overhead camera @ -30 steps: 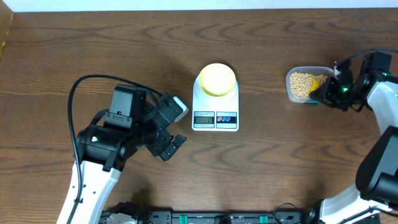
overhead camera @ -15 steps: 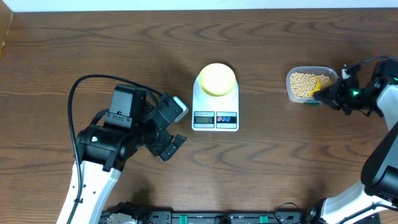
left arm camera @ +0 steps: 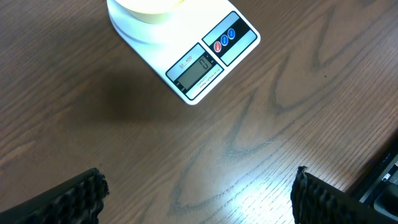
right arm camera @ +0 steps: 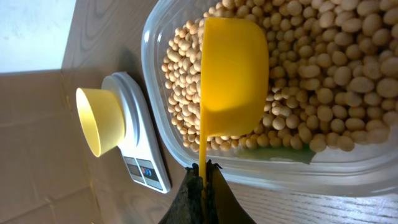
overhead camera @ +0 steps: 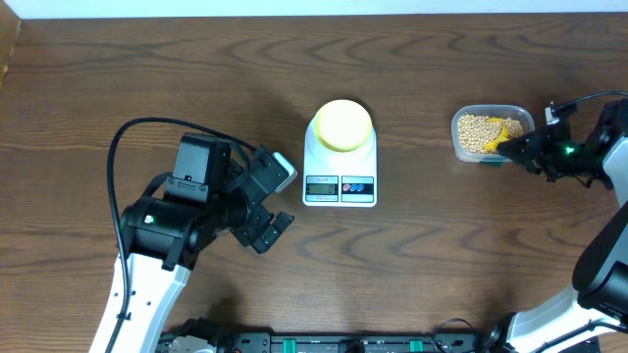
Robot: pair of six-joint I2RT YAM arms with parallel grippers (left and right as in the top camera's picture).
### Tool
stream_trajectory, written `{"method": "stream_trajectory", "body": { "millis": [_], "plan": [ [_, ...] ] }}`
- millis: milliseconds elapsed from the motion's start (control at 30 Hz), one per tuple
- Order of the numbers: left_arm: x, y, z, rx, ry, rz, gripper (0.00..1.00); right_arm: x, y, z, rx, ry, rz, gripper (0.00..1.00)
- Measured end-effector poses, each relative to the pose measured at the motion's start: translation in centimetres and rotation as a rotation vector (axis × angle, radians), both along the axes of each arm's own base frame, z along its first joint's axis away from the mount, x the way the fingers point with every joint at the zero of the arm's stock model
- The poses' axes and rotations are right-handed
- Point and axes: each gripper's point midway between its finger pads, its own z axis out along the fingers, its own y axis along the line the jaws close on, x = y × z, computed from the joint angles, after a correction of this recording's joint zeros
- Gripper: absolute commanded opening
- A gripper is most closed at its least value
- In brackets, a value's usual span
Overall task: Scoop item into bowl and weigh 50g on scale
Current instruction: 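Drag the scoop through the soybeans with the right gripper to fill it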
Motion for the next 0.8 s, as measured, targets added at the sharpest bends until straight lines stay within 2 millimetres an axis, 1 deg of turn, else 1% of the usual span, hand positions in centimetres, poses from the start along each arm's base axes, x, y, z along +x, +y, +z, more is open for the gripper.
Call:
{"method": "stream_trajectory", "body": {
  "millis": [133, 267, 367, 533, 800],
  "plan": [
    [0.0, 0.0, 0.0, 0.000, 0.000, 0.000, 0.97, 0.0, -0.1, 0.1, -0.017, -0.036, 0.029, 0.01],
    [0.0, 0.0, 0.0, 0.000, 0.000, 0.000, 0.97, -0.2, -1.2, 0.1, -0.051, -0.083, 0.050, 0.01],
    [0.0, 0.0, 0.0, 0.000, 0.000, 0.000, 0.97, -0.6, -1.9, -0.3, -0.085, -0.083, 0.057, 0.01],
    [0.0, 0.0, 0.0, 0.000, 0.000, 0.000, 0.97, -0.7, -2.1, -0.3, -0.109, -0.092, 0.071, 0.01],
    [0.0, 0.0, 0.0, 0.000, 0.000, 0.000, 0.97, -0.8, -2.7, 2.1, -0.204, -0.157, 0.080, 0.01]
  ]
}}
